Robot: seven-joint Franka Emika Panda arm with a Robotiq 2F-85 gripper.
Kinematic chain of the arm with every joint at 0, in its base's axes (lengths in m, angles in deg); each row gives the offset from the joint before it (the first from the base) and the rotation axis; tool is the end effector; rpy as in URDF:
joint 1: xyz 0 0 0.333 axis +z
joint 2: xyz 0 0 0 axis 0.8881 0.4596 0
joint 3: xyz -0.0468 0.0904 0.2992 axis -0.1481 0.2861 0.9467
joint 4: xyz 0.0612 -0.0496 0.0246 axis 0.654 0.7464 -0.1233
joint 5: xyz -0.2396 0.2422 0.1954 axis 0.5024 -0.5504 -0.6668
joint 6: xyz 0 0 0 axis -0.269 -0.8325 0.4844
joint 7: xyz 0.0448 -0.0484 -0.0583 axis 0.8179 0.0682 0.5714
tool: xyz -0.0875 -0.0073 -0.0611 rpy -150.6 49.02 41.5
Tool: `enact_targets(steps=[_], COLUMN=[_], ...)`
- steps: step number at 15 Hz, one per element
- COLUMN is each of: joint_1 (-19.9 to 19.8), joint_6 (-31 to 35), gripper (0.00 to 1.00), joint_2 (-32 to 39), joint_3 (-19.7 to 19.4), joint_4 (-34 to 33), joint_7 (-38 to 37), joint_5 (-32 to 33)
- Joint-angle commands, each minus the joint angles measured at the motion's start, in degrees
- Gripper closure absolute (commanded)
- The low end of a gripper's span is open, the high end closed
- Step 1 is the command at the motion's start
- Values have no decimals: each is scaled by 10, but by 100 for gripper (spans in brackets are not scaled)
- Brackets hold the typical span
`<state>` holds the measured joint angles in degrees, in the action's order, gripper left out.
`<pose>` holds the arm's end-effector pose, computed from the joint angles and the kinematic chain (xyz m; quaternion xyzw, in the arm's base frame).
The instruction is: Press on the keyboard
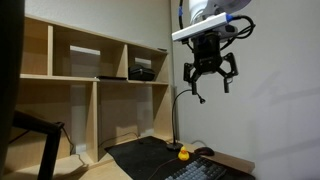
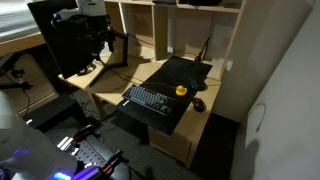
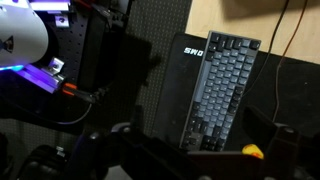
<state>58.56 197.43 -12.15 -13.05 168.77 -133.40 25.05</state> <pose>0.3866 0.0493 0.5002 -0.8094 0.5872 0.0039 0.0063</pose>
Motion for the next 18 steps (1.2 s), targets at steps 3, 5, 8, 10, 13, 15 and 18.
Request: enact_targets(steps=[3,5,8,10,13,15,18], joint_1=[19,14,9,36,37,31,19], joint_6=[-58,-37,-9,-14,-14,-17,-19], gripper=[0,0,0,0,0,0,0], joint_2=[26,81,111,86,116,117,139], joint_3=[51,59,71,54,49,54,34], joint_4=[-83,-126,-156,-136,-158,-162,-174], joint_7=[-90,-163,-287,-276,-309,-330,-416], joint_5=[9,-15,9,8,8,29,6])
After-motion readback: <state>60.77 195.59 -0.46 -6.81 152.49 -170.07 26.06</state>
